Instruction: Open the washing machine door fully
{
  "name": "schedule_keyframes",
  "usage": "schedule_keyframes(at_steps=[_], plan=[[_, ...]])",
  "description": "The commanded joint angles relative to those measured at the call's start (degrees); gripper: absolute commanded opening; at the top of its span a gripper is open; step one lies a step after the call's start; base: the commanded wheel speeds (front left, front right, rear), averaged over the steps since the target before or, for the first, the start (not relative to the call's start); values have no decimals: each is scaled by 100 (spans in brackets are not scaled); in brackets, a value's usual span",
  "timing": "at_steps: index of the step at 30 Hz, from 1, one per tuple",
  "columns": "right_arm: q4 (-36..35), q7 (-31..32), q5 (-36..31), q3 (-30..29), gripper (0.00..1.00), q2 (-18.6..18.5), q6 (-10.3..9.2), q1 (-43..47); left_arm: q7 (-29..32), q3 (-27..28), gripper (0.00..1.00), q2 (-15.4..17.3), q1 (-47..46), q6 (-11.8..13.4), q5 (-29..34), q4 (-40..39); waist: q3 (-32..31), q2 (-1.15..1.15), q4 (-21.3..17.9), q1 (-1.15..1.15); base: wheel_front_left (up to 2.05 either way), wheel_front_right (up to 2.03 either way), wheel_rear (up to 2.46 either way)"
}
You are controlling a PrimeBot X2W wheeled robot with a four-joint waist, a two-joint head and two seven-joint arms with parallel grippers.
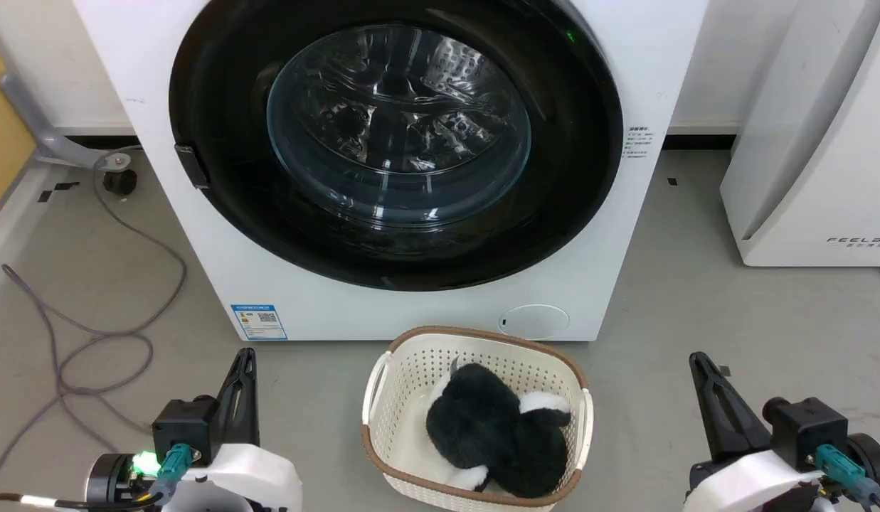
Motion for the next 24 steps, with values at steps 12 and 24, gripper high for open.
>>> schedule_keyframes(at_steps=[12,24], plan=[[-9,153,-111,25,0,4,4,-124,149,-39,0,-10,2,-29,106,-89,-6,0,-18,0,0,0,0],[-9,284,-195,39,0,4,5,-148,279,-69,0,-20,2,-32,157,-143,-11,0,-35,0,0,0,0]])
